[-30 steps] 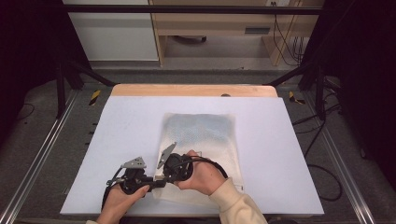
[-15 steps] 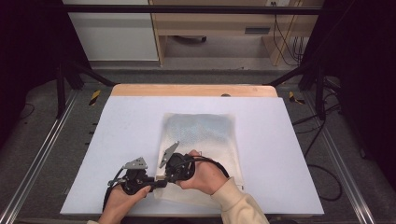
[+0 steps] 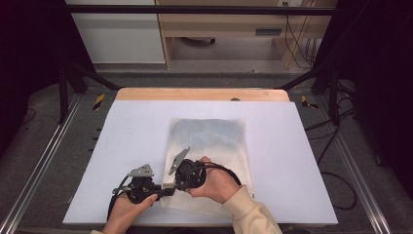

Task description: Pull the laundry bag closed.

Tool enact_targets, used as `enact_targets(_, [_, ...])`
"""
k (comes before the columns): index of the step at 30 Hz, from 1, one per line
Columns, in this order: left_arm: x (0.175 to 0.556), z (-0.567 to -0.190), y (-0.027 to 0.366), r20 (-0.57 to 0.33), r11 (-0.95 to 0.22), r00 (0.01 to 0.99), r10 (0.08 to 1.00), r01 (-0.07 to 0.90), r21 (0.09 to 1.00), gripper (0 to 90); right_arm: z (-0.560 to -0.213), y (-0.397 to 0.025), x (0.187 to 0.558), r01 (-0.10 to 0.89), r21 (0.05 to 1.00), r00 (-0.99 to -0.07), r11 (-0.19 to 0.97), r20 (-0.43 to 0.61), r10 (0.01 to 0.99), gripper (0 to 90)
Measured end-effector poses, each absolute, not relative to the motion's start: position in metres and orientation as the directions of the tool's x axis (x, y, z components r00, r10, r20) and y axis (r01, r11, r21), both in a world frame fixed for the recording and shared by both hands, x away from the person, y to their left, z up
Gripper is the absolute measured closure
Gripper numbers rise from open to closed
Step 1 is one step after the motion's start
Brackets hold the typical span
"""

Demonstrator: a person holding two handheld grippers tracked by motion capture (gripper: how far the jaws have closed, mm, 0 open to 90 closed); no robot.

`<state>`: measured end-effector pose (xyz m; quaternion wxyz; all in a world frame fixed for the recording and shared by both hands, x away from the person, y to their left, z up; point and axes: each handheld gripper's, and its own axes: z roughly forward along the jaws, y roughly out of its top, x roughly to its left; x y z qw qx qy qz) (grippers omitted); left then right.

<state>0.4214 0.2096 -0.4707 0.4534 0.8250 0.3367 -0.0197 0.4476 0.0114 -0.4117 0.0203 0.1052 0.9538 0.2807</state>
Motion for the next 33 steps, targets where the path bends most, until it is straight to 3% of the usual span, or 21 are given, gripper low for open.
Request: enact_targets(33, [0.419,-0.470,0.206,-0.342,-0.362,0.780,0.523,0.567,0.740,83.5,-0.413,-0.006,0.446,0.228,0.537,-0.968,0.812,0.039,0.247,82.0])
